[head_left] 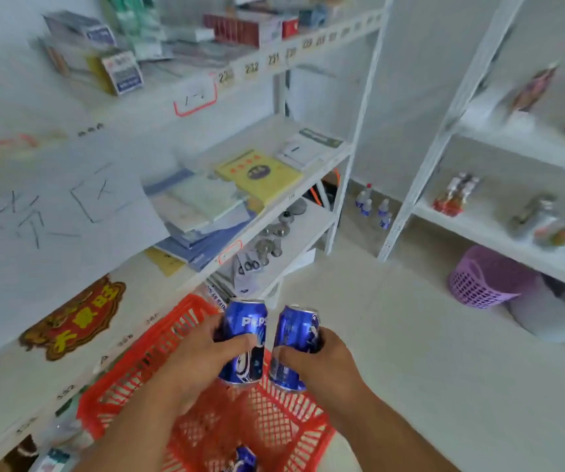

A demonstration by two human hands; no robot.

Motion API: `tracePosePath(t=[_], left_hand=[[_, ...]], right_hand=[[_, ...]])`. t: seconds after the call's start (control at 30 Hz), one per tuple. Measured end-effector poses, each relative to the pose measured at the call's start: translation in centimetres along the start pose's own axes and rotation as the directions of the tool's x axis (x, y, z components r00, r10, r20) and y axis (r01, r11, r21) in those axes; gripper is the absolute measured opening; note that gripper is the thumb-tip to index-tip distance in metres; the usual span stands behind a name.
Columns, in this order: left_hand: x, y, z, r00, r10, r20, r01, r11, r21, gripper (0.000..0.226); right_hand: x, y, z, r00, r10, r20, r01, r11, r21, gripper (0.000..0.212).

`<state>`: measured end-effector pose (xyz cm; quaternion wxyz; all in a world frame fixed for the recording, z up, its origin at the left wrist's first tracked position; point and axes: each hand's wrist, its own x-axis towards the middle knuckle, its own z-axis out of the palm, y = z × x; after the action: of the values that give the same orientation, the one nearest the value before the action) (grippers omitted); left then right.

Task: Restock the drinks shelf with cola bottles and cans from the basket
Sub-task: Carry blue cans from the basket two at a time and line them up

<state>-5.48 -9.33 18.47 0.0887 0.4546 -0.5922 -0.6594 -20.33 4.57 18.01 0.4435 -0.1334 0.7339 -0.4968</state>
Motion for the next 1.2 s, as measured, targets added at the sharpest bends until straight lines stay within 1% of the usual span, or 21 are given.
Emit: tracePosePath(t=[0.07, 0.1, 0.17, 0.23, 0.33, 0.4, 0.47, 0.57, 0.67, 0.77, 0.87, 0.93, 1.07, 1.13, 1.2], left_hand=[[-0.6, 3.3, 3.6, 0.998, 0.04, 0.048, -0.033, 0.99, -0.134, 0.035], [-0.9, 4.8, 5.6, 0.997, 0.046, 0.063, -0.033, 0.98, -0.196, 0.041], [-1.6, 7.2, 9.9, 0.993, 0.036, 0.113, 0.0, 0.953, -0.302, 0.056], [-2.8, 9.3, 14.4, 0.986, 0.029, 0.163, 0.03, 0.936, -0.35, 0.056], [-4.7, 11.3, 21.6, 0.96, 0.074, 0.271, 0.007, 0.959, -0.283, 0.05], [-5.8, 12.3, 26.5, 0.933, 0.132, 0.335, -0.067, 0.978, -0.199, 0.058], [-6.7, 13.4, 31.3, 0.91, 0.19, 0.368, -0.148, 0.979, -0.14, 0.064], [-7.8, 14.9, 38.2, 0.871, 0.269, 0.41, -0.247, 0.963, -0.106, 0.063], [-8.5, 16.3, 44.1, 0.846, 0.304, 0.438, -0.29, 0.952, -0.099, 0.065], [-8.7, 17.4, 49.1, 0.806, 0.315, 0.501, -0.321, 0.944, -0.076, 0.059], [-8.3, 18.5, 53.4, 0.764, 0.303, 0.57, -0.334, 0.941, -0.053, 0.054], [-7.9, 19.0, 55.9, 0.741, 0.293, 0.604, -0.325, 0.944, -0.059, 0.06], [-6.9, 20.3, 60.4, 0.703, 0.258, 0.662, -0.237, 0.964, -0.124, 0.058], [-5.9, 21.4, 62.4, 0.694, 0.242, 0.678, -0.193, 0.97, -0.149, 0.062], [-4.9, 22.7, 64.5, 0.671, 0.24, 0.701, -0.175, 0.971, -0.165, 0.071]], right_hand=[[-1.0, -2.4, -4.5, 0.998, -0.05, -0.028, 0.051, 0.998, 0.037, 0.023], [-1.7, -3.4, -6.8, 0.996, -0.074, -0.052, 0.077, 0.995, 0.062, 0.021], [-3.1, -4.7, -11.6, 0.987, -0.125, -0.099, 0.136, 0.984, 0.116, 0.02], [-4.7, -5.3, -16.3, 0.976, -0.162, -0.144, 0.184, 0.97, 0.156, 0.023], [-7.3, -5.2, -23.4, 0.961, -0.197, -0.193, 0.234, 0.952, 0.195, 0.026], [-9.1, -4.6, -28.1, 0.95, -0.212, -0.229, 0.26, 0.944, 0.202, 0.024], [-10.8, -3.7, -32.8, 0.934, -0.226, -0.276, 0.285, 0.938, 0.196, 0.024], [-13.2, -2.4, -39.3, 0.902, -0.226, -0.367, 0.32, 0.922, 0.218, 0.026], [-15.1, -1.1, -44.9, 0.87, -0.221, -0.442, 0.352, 0.905, 0.239, 0.023], [-16.3, 0.0, -49.2, 0.831, -0.215, -0.513, 0.382, 0.891, 0.246, 0.03], [-16.7, 0.8, -52.6, 0.795, -0.212, -0.569, 0.431, 0.857, 0.283, 0.036], [-16.6, 1.1, -54.2, 0.773, -0.197, -0.602, 0.46, 0.828, 0.32, 0.038], [-16.0, 1.1, -57.5, 0.746, -0.102, -0.658, 0.477, 0.771, 0.421, 0.048], [-15.8, 0.5, -59.5, 0.734, -0.079, -0.675, 0.485, 0.756, 0.439, 0.046], [-15.7, -0.4, -61.3, 0.744, -0.067, -0.665, 0.497, 0.721, 0.483, 0.043]])
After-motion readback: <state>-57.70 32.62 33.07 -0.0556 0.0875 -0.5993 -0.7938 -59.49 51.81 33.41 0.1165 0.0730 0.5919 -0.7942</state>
